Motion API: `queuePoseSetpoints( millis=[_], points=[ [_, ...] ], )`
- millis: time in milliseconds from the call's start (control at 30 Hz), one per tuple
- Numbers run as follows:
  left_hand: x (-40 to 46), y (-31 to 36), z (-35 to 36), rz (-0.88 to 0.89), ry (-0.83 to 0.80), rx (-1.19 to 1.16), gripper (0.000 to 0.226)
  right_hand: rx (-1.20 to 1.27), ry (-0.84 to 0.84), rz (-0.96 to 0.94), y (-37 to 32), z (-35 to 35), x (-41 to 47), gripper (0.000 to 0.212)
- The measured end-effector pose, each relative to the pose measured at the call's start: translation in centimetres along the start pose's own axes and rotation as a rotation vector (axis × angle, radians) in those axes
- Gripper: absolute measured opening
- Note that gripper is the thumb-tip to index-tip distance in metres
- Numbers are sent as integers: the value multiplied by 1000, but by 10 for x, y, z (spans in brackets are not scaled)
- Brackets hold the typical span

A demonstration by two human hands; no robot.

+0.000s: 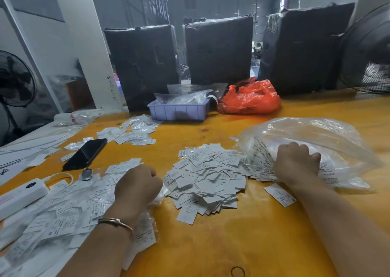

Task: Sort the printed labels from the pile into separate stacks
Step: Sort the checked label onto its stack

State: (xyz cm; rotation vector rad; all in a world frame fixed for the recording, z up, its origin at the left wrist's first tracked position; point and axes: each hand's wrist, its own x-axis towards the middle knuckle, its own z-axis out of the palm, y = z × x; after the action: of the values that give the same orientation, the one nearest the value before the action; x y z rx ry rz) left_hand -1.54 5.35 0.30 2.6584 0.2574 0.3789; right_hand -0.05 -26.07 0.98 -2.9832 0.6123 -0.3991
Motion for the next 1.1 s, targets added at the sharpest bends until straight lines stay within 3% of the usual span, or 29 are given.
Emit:
queuePoseSetpoints(
  millis=[100,233,400,500,600,733,1000,1100],
  points=[
    [-3,5,2,70,14,48,20,-36,11,-9,2,6,3,16],
    [-10,16,9,374,40,-38,16,-8,48,5,4,6,6,15],
    [-18,32,23,693,-123,-114,32,63,91,-7,5,7,7,21],
    [-18,36,28,739,-178,-43,35,114,122,10,7,7,7,29],
    [-17,35,28,740,-185,-31,37,50,34,-9,5,10,5,19],
    [-20,36,27,740,-172,-49,29,82,73,-18,6,11,8,12],
    [-23,35,21,743,-70,-31,12,364,274,-17,6,12,9,15],
    [-24,36,16,732,-21,-173,4,582,309,23,2,9,5,17]
  ],
)
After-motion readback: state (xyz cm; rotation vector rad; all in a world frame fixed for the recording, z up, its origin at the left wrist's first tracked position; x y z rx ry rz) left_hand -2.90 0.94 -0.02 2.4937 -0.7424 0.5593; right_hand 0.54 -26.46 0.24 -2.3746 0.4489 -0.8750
